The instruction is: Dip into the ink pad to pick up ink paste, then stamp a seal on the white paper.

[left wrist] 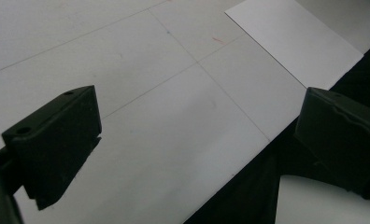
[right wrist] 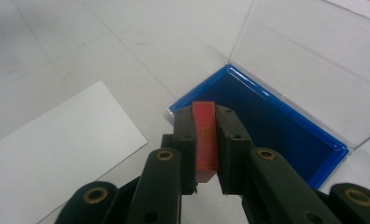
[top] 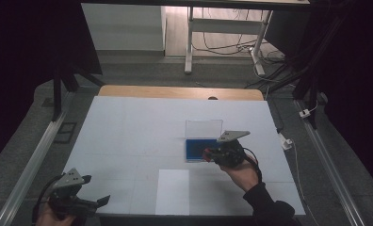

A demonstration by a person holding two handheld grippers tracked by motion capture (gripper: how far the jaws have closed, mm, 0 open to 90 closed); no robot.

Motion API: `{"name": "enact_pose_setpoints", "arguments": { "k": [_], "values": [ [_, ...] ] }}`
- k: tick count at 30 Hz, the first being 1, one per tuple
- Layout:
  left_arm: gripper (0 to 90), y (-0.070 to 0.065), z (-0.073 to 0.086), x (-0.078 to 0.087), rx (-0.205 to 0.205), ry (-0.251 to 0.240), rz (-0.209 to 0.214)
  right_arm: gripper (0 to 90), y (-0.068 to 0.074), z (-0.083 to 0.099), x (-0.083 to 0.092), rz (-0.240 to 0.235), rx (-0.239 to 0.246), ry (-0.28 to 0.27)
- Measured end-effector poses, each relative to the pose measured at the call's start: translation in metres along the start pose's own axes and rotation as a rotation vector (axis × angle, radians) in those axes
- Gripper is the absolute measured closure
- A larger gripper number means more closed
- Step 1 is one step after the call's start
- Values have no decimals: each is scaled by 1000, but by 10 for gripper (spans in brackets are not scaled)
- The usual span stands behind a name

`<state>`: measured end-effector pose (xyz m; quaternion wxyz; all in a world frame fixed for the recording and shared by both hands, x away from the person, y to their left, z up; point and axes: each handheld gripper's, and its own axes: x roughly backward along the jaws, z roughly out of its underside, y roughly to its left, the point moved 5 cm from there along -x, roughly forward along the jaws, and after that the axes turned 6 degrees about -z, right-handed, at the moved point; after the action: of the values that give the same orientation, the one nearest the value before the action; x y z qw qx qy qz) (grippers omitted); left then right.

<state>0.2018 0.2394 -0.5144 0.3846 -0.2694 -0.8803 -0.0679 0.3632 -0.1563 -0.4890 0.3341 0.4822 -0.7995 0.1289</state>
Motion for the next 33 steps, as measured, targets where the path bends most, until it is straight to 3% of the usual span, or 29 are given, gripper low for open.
{"name": "enact_pose_setpoints", "arguments": {
  "k": [28,33],
  "values": [
    [5,0,0,0,-2,3,1,799,34,-2,-9,-83,46,14],
    [5,0,0,0,-2,2,1,799,43,-3,-14,-102,74,20]
  ]
}}
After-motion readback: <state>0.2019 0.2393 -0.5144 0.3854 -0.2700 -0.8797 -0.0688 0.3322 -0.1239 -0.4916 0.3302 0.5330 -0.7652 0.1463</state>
